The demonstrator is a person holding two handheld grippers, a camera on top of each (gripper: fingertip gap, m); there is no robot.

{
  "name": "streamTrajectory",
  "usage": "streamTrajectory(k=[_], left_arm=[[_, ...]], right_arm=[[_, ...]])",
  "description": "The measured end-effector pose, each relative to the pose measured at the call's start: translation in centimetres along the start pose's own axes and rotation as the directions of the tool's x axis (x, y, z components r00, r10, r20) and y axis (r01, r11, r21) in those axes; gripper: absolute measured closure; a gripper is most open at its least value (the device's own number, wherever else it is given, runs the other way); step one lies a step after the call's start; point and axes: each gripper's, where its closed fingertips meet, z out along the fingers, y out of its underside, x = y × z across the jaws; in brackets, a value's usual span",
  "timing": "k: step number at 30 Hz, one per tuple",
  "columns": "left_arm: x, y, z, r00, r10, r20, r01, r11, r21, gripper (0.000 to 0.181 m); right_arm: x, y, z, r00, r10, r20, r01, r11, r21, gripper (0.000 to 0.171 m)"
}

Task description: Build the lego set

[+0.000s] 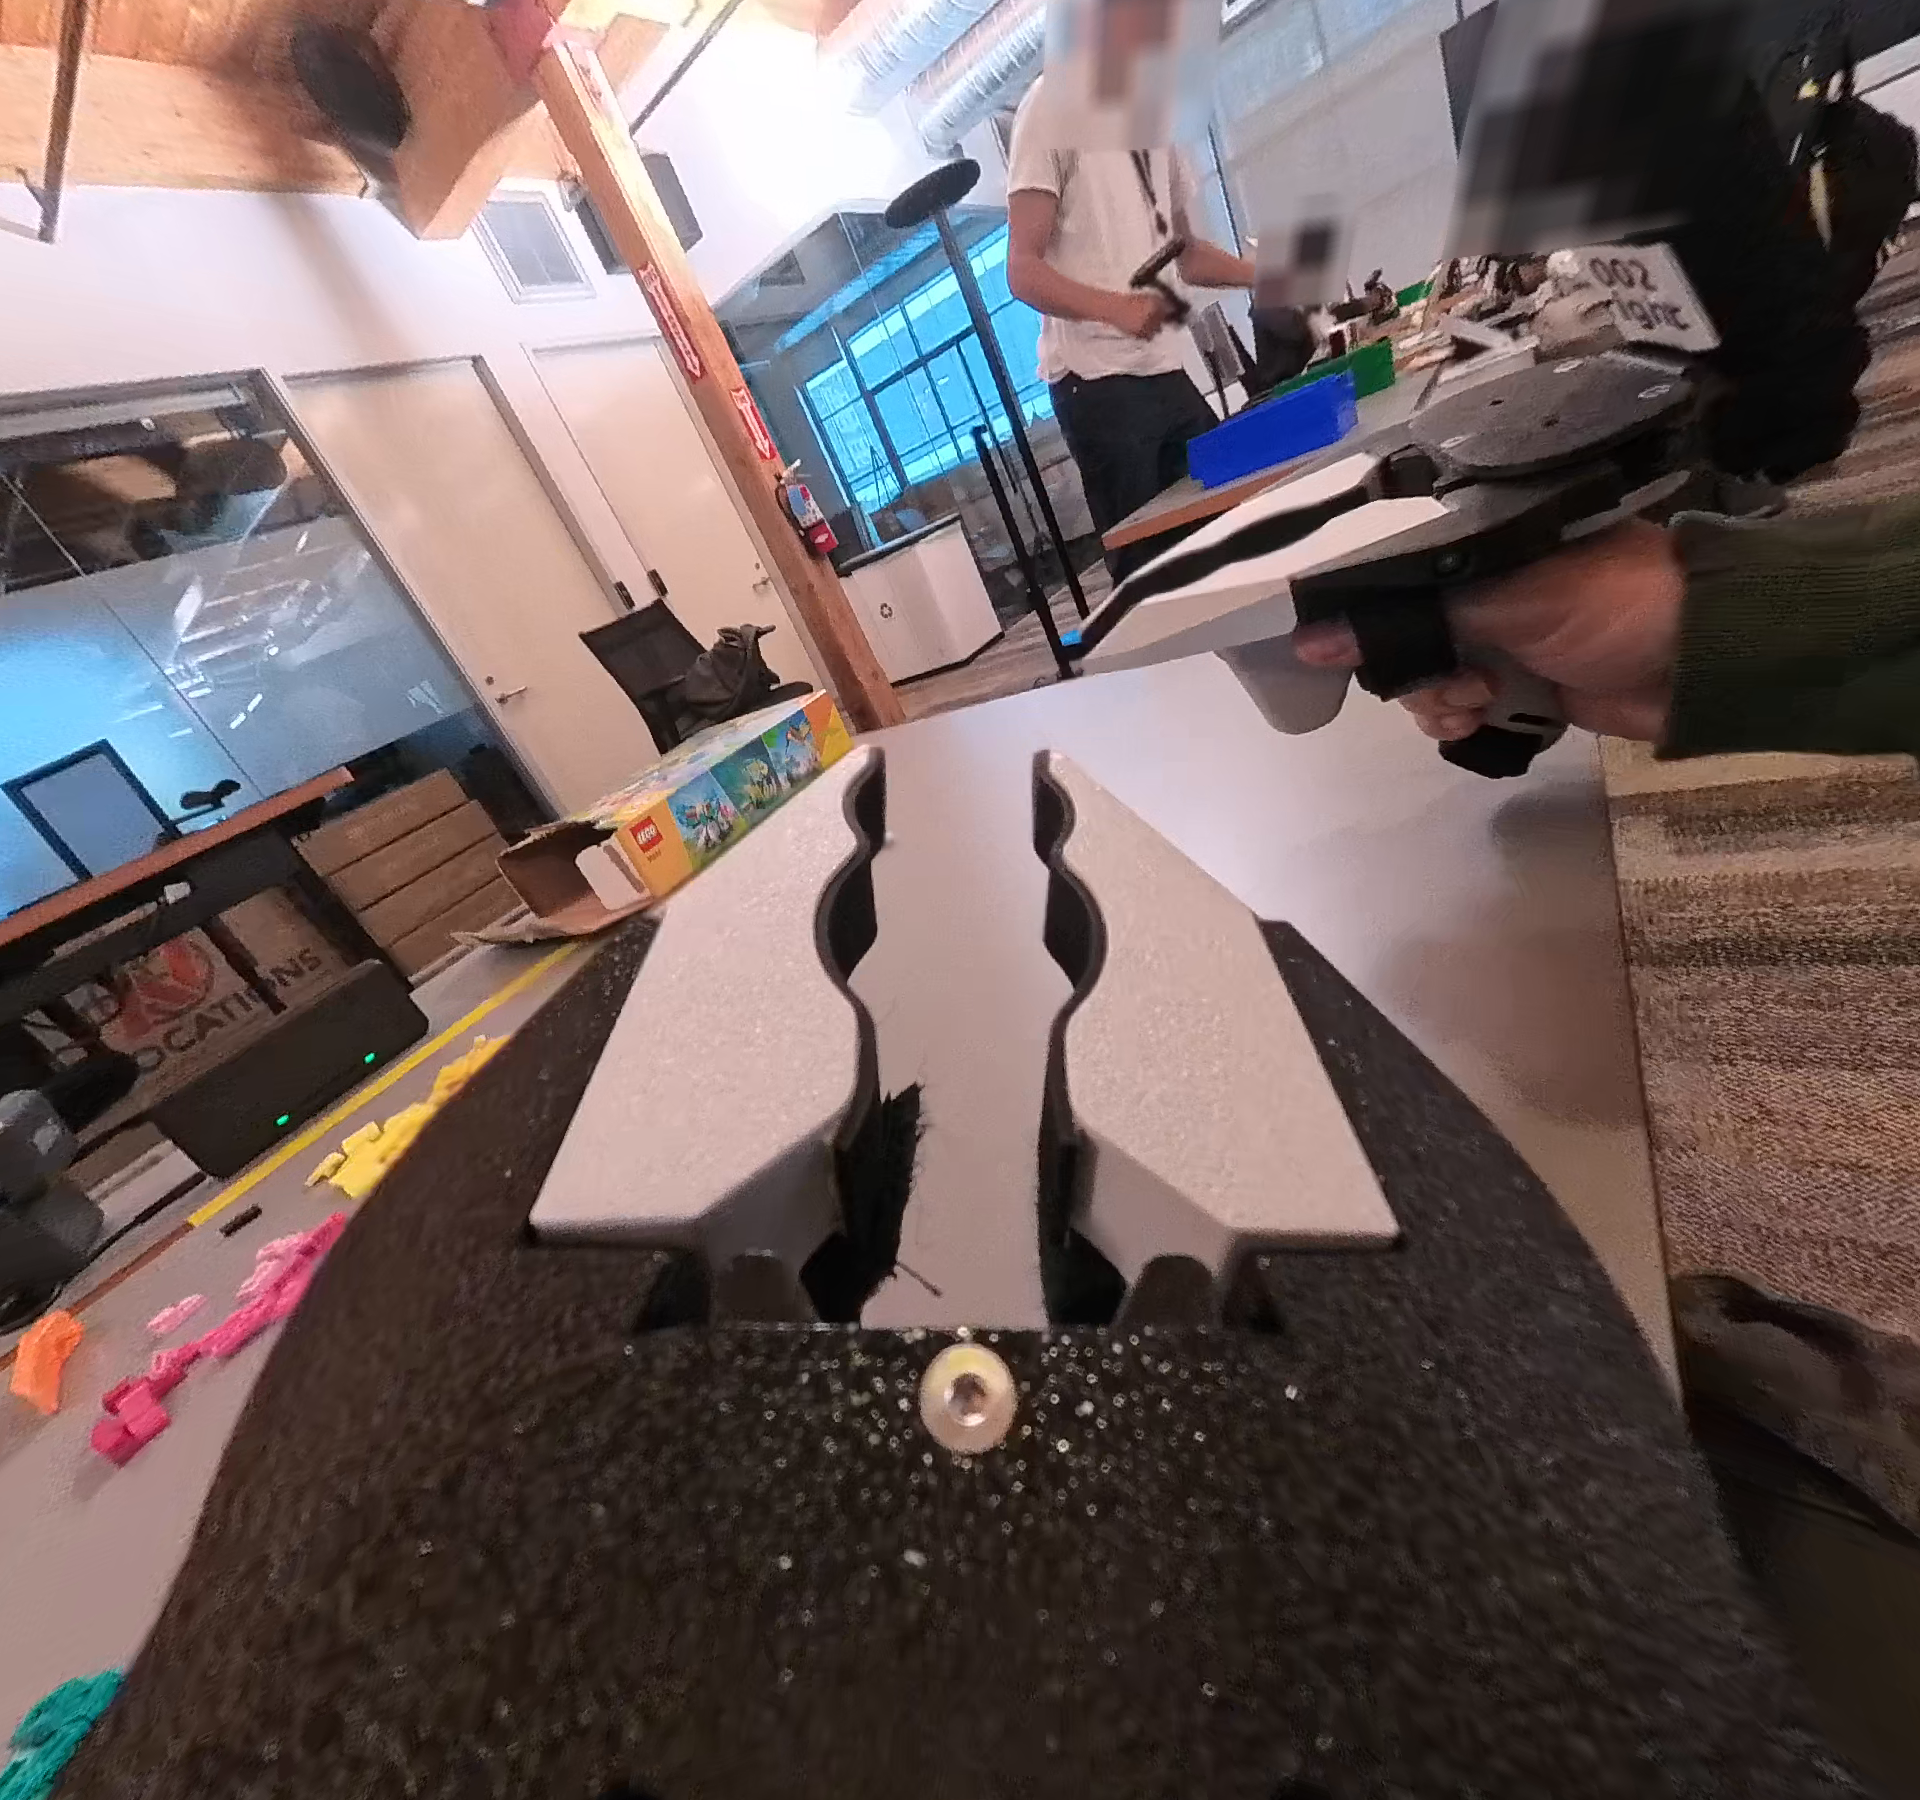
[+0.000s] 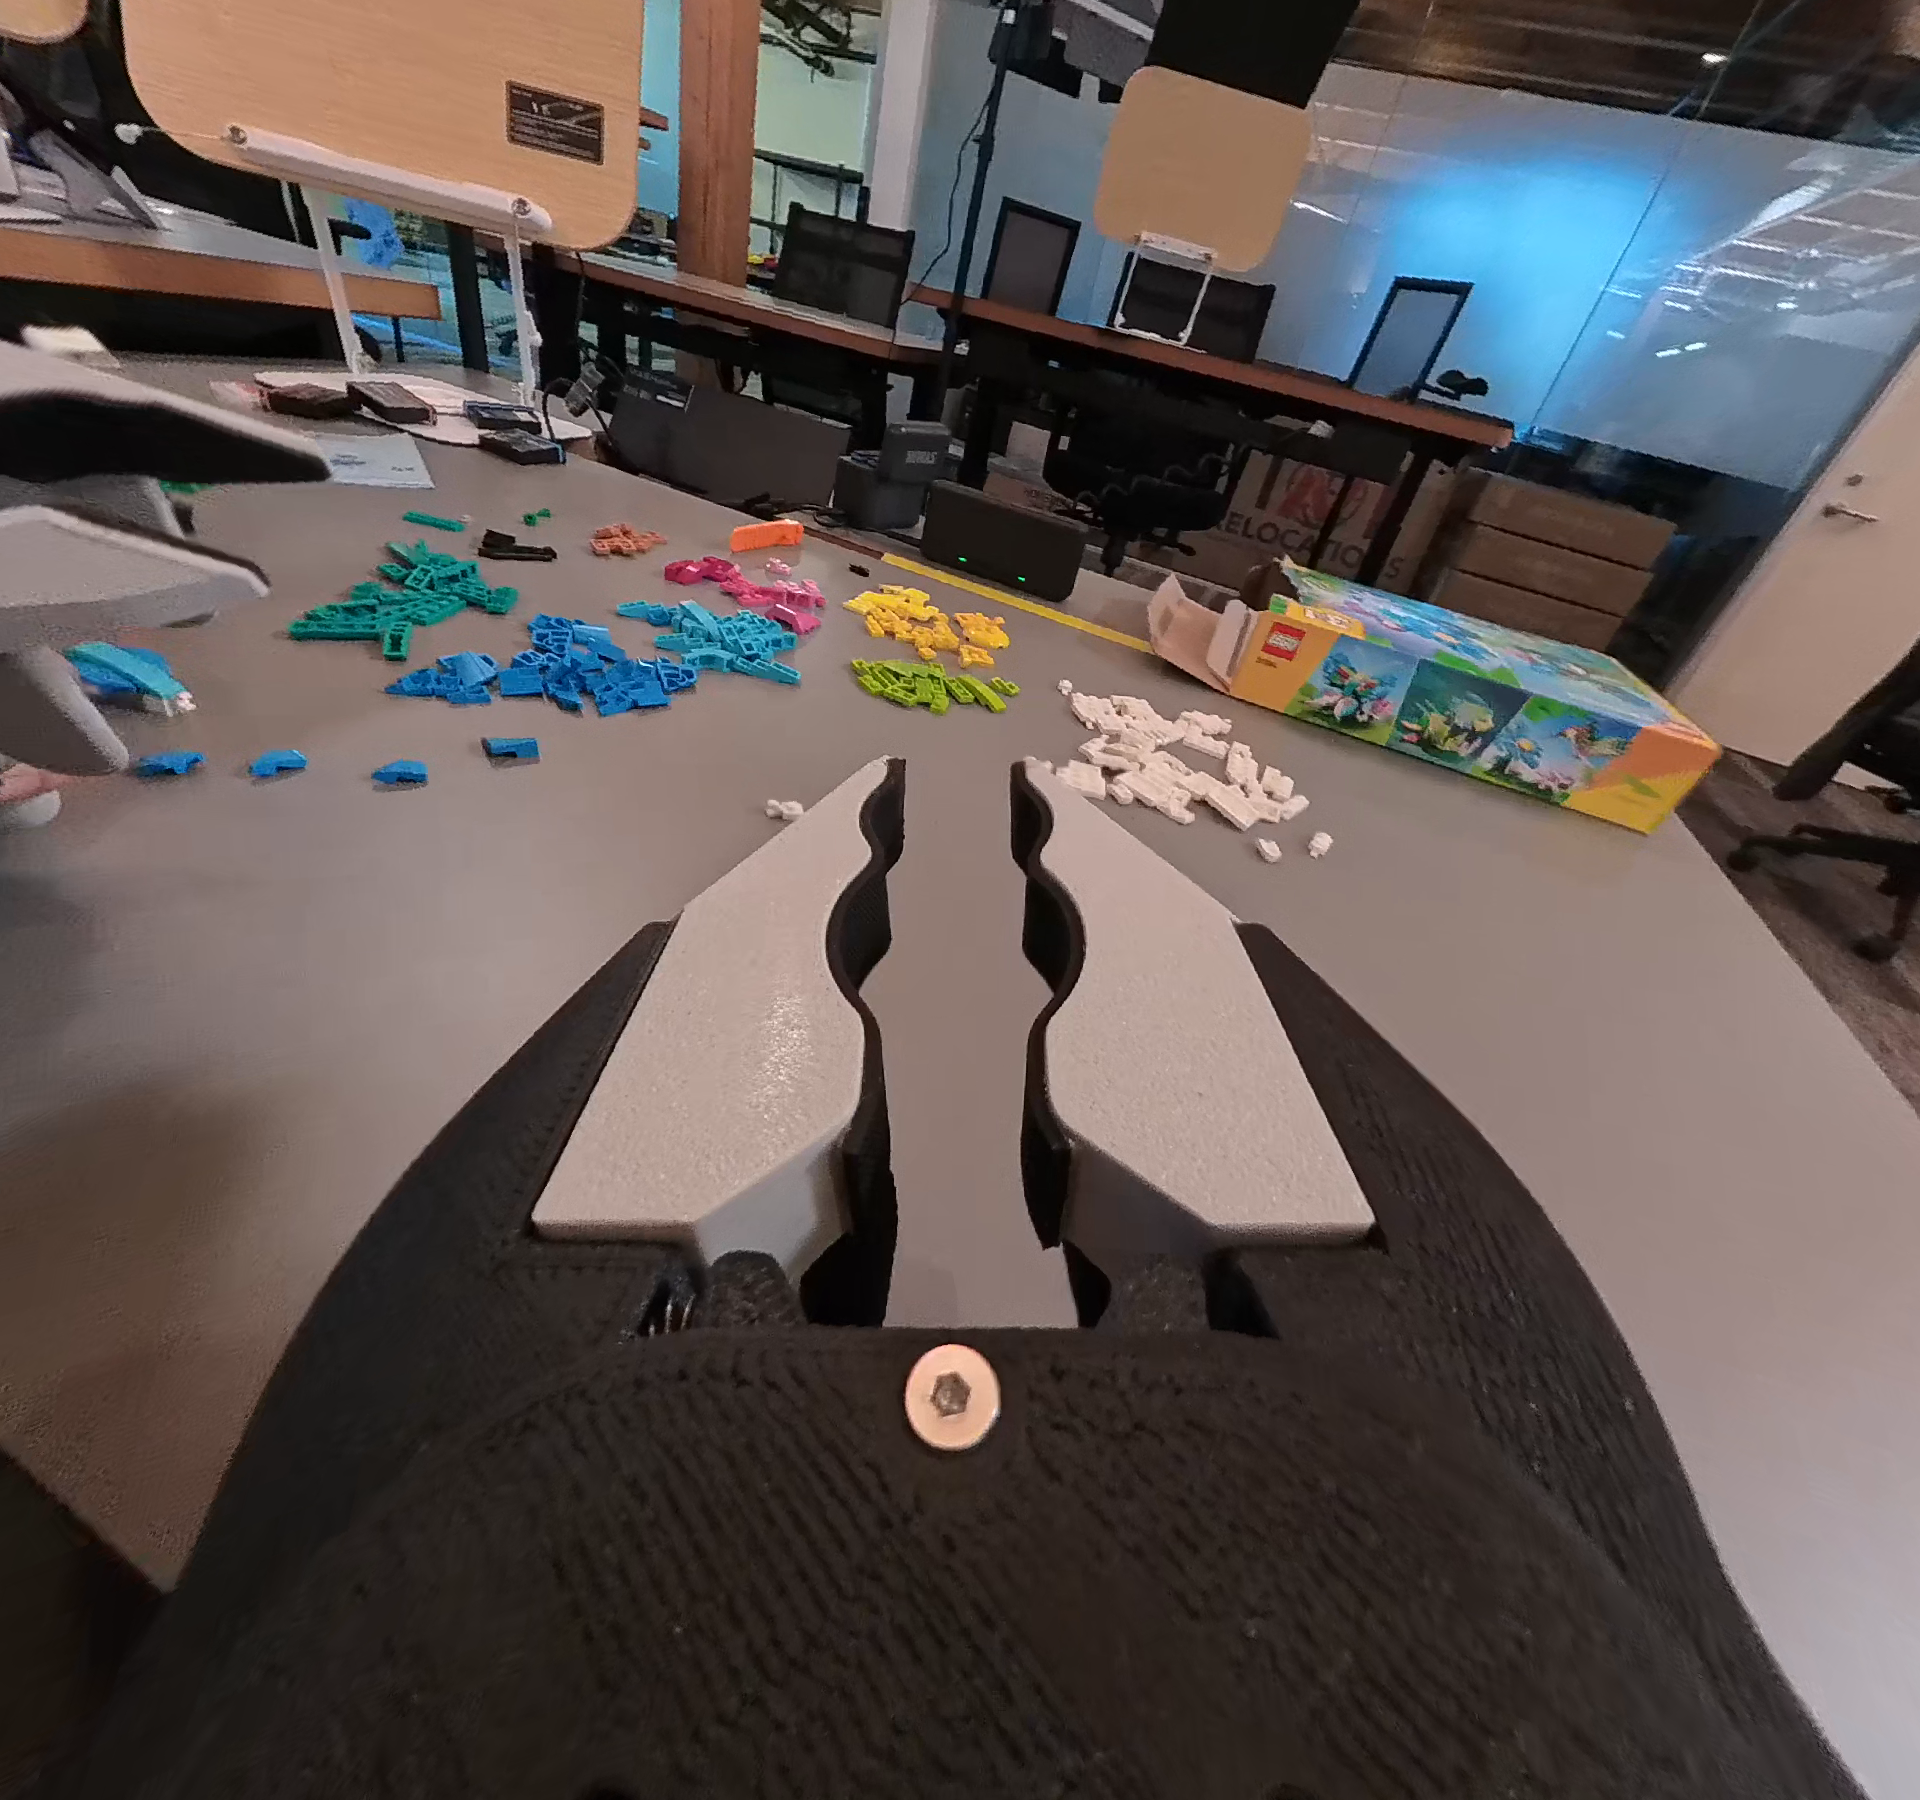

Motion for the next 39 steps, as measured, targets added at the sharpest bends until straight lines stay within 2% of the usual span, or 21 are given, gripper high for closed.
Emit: streamTrajectory(k=[4,11,21,25,29,31,39], left_arm=[[0.1,-0.2,-1.1,1.000,-0.028,-0.007,0.028,0.999,-0.038,0.155],[-1.5,-2.2,-5.9,0.995,-0.051,0.087,0.055,0.998,-0.043,0.156],[-8.7,-4.3,-13.1,0.978,-0.008,0.208,0.022,0.998,-0.066,0.155],[-12.3,-4.3,-16.4,0.955,0.000,0.296,0.016,0.999,-0.051,0.155],[-15.9,-4.5,-19.9,0.913,-0.060,0.404,0.054,0.998,0.024,0.156],[-17.5,-4.1,-21.4,0.894,-0.051,0.445,0.054,0.999,0.006,0.156],[-21.5,-2.6,-26.8,0.820,-0.015,0.572,0.027,1.000,-0.012,0.156]], right_arm=[[-0.7,0.5,1.8,0.998,-0.043,0.034,0.044,0.999,-0.018,0.152],[-2.4,-0.1,5.1,0.995,-0.044,0.094,0.042,0.999,0.021,0.152],[-3.7,-0.6,7.2,0.986,-0.153,0.068,0.149,0.987,0.052,0.150],[-2.9,-0.3,7.0,0.977,-0.215,0.009,0.214,0.976,0.051,0.150],[-1.4,-0.3,6.9,0.969,-0.234,-0.079,0.238,0.970,0.050,0.148],[-0.7,-0.3,6.9,0.960,-0.249,-0.128,0.256,0.966,0.037,0.146],[1.5,1.7,7.7,0.886,-0.386,-0.257,0.355,0.921,-0.160,0.141]])
